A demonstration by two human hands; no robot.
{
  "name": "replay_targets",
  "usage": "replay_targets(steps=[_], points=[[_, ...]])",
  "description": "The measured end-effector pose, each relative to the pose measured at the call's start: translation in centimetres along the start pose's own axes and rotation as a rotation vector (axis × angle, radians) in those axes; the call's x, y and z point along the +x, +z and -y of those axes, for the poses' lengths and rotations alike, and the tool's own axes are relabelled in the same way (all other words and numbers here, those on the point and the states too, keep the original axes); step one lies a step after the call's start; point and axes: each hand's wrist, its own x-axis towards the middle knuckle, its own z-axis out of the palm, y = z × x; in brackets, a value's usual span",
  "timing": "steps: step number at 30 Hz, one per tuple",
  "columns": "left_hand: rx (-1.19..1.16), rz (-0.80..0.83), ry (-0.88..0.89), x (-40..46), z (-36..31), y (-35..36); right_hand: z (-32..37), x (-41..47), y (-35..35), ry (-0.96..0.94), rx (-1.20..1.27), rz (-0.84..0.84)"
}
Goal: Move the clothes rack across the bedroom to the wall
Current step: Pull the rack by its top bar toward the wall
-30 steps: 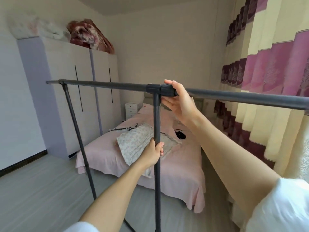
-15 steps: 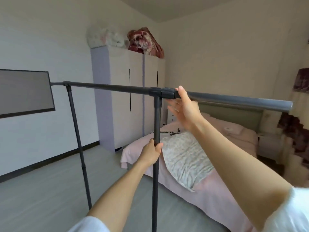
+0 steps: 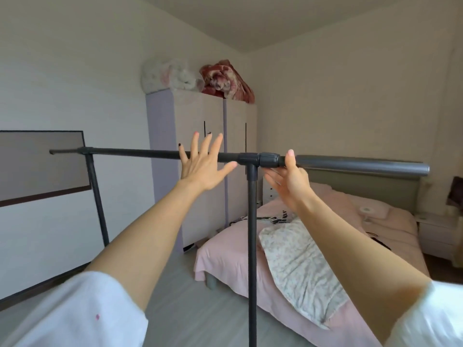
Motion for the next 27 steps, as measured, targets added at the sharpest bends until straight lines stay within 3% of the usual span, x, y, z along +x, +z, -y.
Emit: replay_targets(steps=[2,4,6,8,10,11,12,15,19,27], points=[[0.024,0.111,-0.018,2.3,0.9,1.1,-0.9,1.8,0.2,0.048,-0.094,-0.011],[0.033,0.142,-0.032,3.8,1.5,2.1,-1.5,3.0,1.3,0.101,-0.370,-0.025],[0.036,0.119,-0.042,5.5,2.1,3.1,-1.9,4.2,2.7,0.025,-0.696,-0.002],[0.028,0.135,-0.030,7.1,2.4,4.1,-2.4,5.5,3.5,-0.335,-1.084,-0.027],[-0.034,0.171,-0.012,8.6,2.7,5.1,-2.6,7.2,3.5,-0.890,-1.468,-0.110],[-0.080,0.183,-0.006,9.2,2.9,5.7,-2.5,8.4,3.6,-1.069,-1.611,-0.090],[-0.119,0.191,-0.003,9.8,3.1,6.3,-2.4,9.5,3.6,-1.105,-1.756,-0.029],[-0.089,0.186,0.015,11.1,4.4,7.8,-2.3,13.1,3.8,-0.728,-1.989,0.176],[-0.032,0.151,0.035,12.7,6.7,9.1,-2.2,17.8,6.0,-0.428,-1.973,0.357],[0.043,0.180,-0.148,14.7,13.5,10.0,-8.6,23.6,10.8,-0.593,-1.896,0.352]])
